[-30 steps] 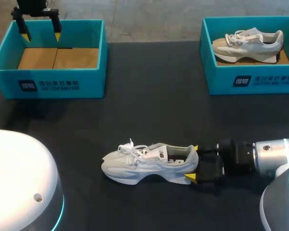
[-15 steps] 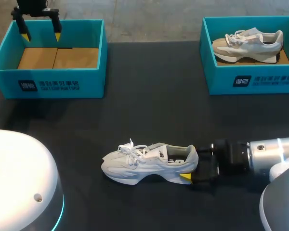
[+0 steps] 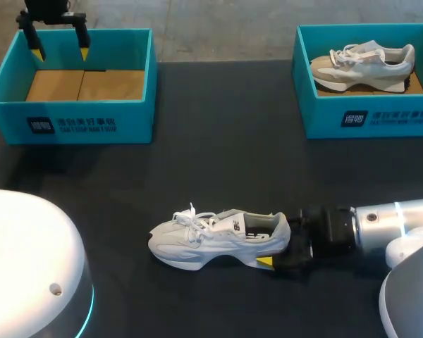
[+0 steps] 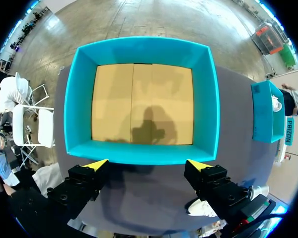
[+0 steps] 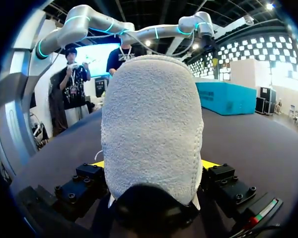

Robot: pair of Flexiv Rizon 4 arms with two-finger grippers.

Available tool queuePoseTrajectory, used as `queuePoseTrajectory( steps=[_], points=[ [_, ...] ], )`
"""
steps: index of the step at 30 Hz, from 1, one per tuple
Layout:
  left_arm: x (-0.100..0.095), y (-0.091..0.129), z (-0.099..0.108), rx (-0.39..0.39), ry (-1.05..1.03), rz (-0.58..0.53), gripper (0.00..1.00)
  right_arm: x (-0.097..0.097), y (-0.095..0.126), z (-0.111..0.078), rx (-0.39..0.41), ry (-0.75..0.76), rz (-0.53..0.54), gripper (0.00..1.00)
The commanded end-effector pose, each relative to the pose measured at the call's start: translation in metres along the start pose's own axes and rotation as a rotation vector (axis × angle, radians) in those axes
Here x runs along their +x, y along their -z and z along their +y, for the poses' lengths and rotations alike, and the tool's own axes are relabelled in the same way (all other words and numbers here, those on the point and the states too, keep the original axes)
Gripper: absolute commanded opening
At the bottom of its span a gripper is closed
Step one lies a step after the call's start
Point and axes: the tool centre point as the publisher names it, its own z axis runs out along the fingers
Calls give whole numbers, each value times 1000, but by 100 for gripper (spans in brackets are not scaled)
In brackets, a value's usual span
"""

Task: Take the shoe out of the shoebox, open the shoe tongue, remove and reinsert the insole, then place the shoe into the shoebox

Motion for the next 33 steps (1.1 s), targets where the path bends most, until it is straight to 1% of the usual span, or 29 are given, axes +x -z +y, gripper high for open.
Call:
queuePoseTrajectory(
  steps=[1, 13, 14, 15, 16, 17, 30, 33],
  points=[
    [0, 0, 0, -1, 0, -1, 100, -1, -3, 1, -1, 3, -2, 100],
    [0, 0, 0, -1, 0, -1, 100, -2, -9, 5, -7, 10, 6, 100],
    [0, 0, 0, -1, 0, -1, 100, -2, -9, 6, -7, 11, 7, 59],
    [0, 0, 0, -1, 0, -1, 100, -2, -10, 6, -7, 12, 7, 40],
    [0, 0, 0, -1, 0, -1, 100, -2, -10, 6, -8, 12, 7, 27],
    [0, 0, 0, -1, 0, -1, 100, -2, -10, 6, -8, 13, 8, 0],
    [0, 0, 0, -1, 0, -1, 100, -1, -9, 6, -17, 14, 7, 0],
    [9, -1, 8, -8, 81, 5, 100, -1, -9, 6, -17, 14, 7, 0]
  ],
)
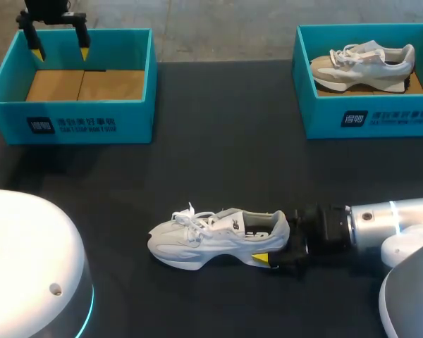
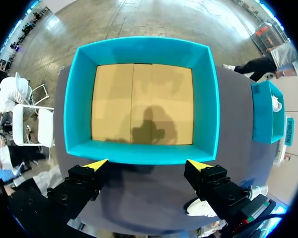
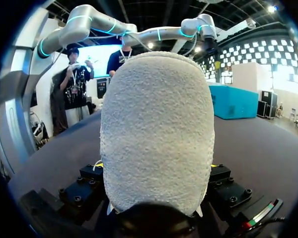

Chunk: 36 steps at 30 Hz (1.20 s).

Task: Take the shoe out of the shoebox, open the shoe tongue, remove and reinsert the insole, then place the shoe into the shoebox

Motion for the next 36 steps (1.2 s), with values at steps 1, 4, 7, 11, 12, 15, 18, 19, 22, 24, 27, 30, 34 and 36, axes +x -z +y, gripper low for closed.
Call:
queuePoseTrajectory(
  steps=[1, 4, 7, 11, 12, 15, 18, 19, 22, 24, 27, 30, 34, 36],
  points=[
    [9, -2, 10, -10, 69, 4, 100, 0, -1, 1, 4, 0, -1, 0],
    [23, -4, 25, -9, 143, 0, 100, 0, -1, 1, 4, 0, -1, 0],
    [39, -5, 43, -9, 168, -12, 100, 0, -1, 1, 4, 0, -1, 0],
    [64, -5, 64, -19, 130, -18, 100, 0, -1, 1, 4, 0, -1, 0],
    [71, -5, 68, -21, 103, -22, 100, 0, -1, 1, 4, 0, -1, 0],
    [91, -5, 80, -28, 73, -21, 100, 0, -1, 1, 4, 0, -1, 0],
    [108, -5, 91, -37, 39, -25, 100, 0, -1, 1, 4, 0, -1, 0],
    [117, -5, 97, -41, 19, -28, 100, 0, -1, 1, 4, 0, -1, 0],
    [135, -8, 112, -49, -15, -44, 100, 0, -1, 1, 4, 0, -1, 0],
    [146, -10, 117, -77, -34, -56, 100, 0, -1, 1, 4, 0, -1, 0],
    [155, -13, 122, -100, -33, -75, 100, 0, -1, 1, 4, 0, -1, 0],
    [155, -13, 122, -100, -33, -75, 100, 0, -1, 1, 4, 0, -1, 0],
    [155, -13, 122, -100, -33, -75, 100, 0, -1, 1, 4, 0, -1, 0],
    [155, -13, 122, -100, -33, -75, 100, 0, -1, 1, 4, 0, -1, 0]
  ],
)
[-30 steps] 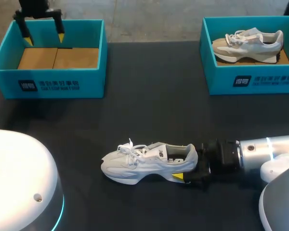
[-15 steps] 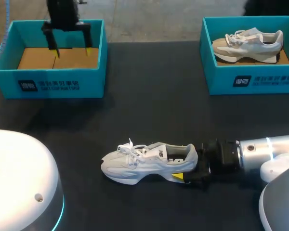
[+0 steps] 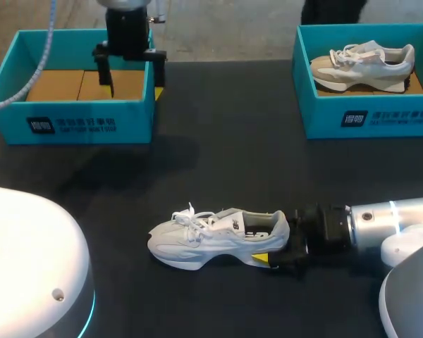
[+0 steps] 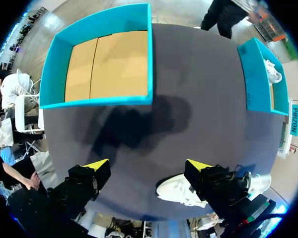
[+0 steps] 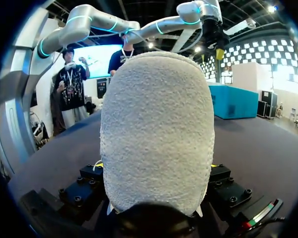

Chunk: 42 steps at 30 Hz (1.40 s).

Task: Take the shoe out of the shoebox, open the shoe tongue, remove and reinsert the insole, then place the shoe into the shoebox

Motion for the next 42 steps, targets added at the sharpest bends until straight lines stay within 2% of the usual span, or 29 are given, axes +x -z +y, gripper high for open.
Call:
queuePoseTrajectory(
  steps=[1, 5, 7, 14, 16, 22, 30, 31, 42],
  points=[
    [0, 1, -1, -3, 0, -1, 100, 0, -1, 1, 3, 0, -1, 0],
    [0, 1, -1, -3, 0, -1, 100, 0, -1, 1, 3, 0, -1, 0],
    [6, -4, 4, -68, 2, 49, 100, 0, -1, 1, 3, 0, -1, 0],
    [51, -22, 63, -56, 10, 80, 100, 0, -1, 1, 3, 0, -1, 0],
    [63, -25, 78, -28, 19, 73, 100, 0, -1, 1, 3, 0, -1, 0],
    [92, -29, 111, 23, 39, 80, 100, 0, -1, 1, 3, 0, -1, 0],
    [129, -40, 144, -49, 38, 99, 100, 0, -1, 1, 3, 0, -1, 0],
    [136, -44, 147, -61, 23, 72, 100, 0, -1, 1, 3, 0, -1, 0],
    [136, -44, 147, -61, 23, 72, 100, 0, -1, 1, 3, 0, -1, 0]
  ],
)
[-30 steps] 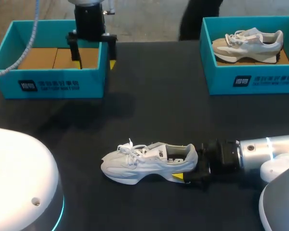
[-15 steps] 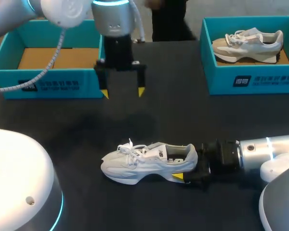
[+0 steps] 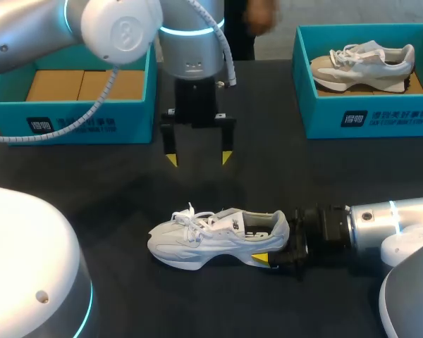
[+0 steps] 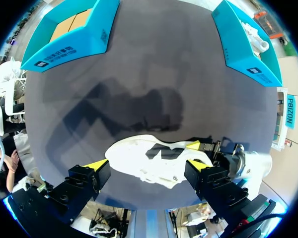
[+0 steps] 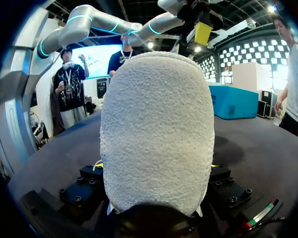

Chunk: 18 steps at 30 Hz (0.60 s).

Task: Take the shoe out of the shoebox, open the shoe tongue, remove and reinsert the insole, then place the shoe into the shoebox

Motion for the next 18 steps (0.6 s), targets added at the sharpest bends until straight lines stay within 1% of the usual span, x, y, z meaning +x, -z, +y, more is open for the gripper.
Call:
queuePoseTrajectory(
  steps=[1, 3, 6, 10, 13, 18],
  points=[
    [2, 1, -1, -3, 0, -3, 100, 0, -1, 1, 3, 0, -2, 0],
    [2, 1, -1, -3, 0, -3, 100, 0, -1, 1, 3, 0, -2, 0],
    [17, -9, 7, -8, -24, -47, 100, 0, -1, 1, 3, 0, -2, 0],
    [34, -18, 23, 6, -87, -99, 100, 0, -1, 1, 3, 0, -2, 0],
    [42, -25, 30, 12, -107, -129, 100, 0, -1, 1, 3, 0, -2, 0],
    [51, -35, 38, -3, -125, -171, 100, 0, -1, 1, 3, 0, -2, 0]
  ],
)
